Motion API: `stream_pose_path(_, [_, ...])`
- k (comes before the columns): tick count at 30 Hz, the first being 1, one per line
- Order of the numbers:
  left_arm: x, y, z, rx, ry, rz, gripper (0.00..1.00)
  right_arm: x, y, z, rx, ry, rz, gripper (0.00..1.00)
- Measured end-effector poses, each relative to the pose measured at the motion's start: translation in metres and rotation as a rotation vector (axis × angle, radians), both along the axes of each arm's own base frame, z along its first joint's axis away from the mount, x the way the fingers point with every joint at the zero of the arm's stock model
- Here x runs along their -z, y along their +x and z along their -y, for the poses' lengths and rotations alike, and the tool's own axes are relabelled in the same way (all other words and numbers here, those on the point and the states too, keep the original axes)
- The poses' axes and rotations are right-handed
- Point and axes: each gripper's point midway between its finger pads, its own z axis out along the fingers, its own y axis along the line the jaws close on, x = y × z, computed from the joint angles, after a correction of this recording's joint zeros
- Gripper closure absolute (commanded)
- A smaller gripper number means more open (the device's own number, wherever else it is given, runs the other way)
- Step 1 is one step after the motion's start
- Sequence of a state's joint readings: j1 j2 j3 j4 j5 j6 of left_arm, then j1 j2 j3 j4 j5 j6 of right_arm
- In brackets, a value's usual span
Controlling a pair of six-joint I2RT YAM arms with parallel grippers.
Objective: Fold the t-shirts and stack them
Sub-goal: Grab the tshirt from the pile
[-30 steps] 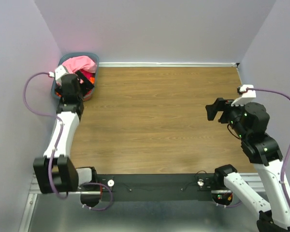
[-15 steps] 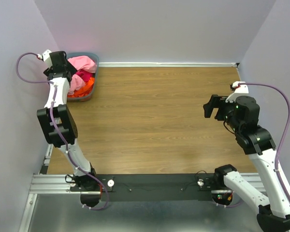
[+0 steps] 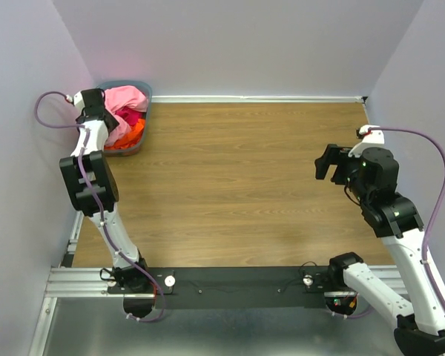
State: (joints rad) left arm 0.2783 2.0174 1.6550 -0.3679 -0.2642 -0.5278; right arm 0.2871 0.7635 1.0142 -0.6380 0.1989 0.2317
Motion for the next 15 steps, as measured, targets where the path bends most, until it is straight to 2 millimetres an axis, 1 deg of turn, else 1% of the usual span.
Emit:
stream_pose_path(1, [0.004,0.000,0.001,0.002,-0.004,-0.007,0.47,0.000,0.000,0.000,0.002,0.000,0.002,0.00])
stream_pose_path(2, [0.006,-0.001,0.000,0.003,-0.005,-0.012,0.53,-0.001,0.000,0.001,0.004,-0.001,0.003,0.00])
stream_pose_path(3, [0.007,-0.001,0.001,0.005,-0.004,-0.014,0.55,-0.001,0.000,0.001,0.005,0.000,0.004,0.00])
stream_pose_path(4, [0.009,-0.002,0.001,0.007,-0.003,-0.018,0.68,-0.001,0.000,0.001,0.006,0.000,0.004,0.00])
stream_pose_path(5, [0.010,-0.002,0.001,0.010,-0.003,-0.019,0.76,-0.001,0.000,0.001,0.006,0.000,0.004,0.00])
stream_pose_path(6, [0.011,-0.002,0.001,0.015,-0.003,-0.021,0.79,-0.001,0.000,0.001,0.007,0.000,0.004,0.00])
stream_pose_path(7, [0.011,-0.002,0.002,0.020,-0.005,-0.021,1.00,-0.001,0.000,0.001,0.007,0.000,0.004,0.00])
stream_pose_path(13, [0.007,0.001,0.003,0.043,-0.003,-0.015,1.00,0.003,0.002,0.001,0.007,-0.003,-0.010,0.00])
stream_pose_path(15, [0.001,0.001,0.003,0.047,0.004,-0.011,1.00,0.005,0.004,0.000,0.007,-0.006,-0.020,0.00])
